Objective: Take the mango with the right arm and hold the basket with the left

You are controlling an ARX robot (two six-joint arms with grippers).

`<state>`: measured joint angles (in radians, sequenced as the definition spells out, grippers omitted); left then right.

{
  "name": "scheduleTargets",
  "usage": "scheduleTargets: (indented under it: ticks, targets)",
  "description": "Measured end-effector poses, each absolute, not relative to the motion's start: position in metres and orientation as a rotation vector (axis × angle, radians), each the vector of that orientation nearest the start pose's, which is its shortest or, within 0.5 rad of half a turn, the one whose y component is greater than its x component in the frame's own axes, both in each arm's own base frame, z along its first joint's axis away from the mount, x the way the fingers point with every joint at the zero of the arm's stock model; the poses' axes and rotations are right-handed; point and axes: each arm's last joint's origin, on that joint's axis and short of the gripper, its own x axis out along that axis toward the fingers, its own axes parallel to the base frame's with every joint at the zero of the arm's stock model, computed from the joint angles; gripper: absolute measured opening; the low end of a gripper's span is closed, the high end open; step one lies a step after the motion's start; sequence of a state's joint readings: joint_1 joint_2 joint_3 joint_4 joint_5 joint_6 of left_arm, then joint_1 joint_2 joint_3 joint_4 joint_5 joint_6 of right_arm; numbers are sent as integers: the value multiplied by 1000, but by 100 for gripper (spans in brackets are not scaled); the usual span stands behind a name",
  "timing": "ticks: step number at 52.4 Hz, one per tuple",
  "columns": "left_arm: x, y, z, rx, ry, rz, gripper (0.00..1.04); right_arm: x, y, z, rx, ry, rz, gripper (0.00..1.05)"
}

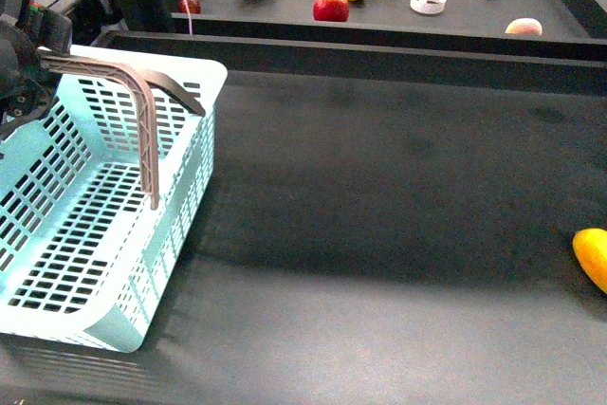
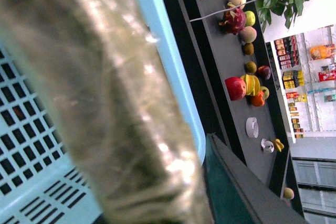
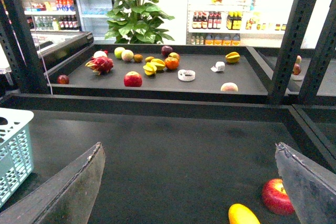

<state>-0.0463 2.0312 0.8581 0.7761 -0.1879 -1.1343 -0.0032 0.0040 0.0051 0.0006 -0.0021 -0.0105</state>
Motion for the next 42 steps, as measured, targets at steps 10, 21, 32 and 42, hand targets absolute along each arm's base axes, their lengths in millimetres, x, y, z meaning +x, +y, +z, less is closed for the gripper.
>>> scheduleTargets:
  ticks: [10,21,32,42]
  targets:
    - [361,-28,108,-1018,335,295,8,98,0,165,-10,-2,-2,97]
    - [340,-48,117,-950,399,146,8,98,0,165,-10,-2,-1,97]
    - [323,-76,145,-808,350,-161,8,98,0,165,-10,-2,-2,97]
    - [313,-107,160,-655,329,-414,8,98,0,165,-10,-2,-1,97]
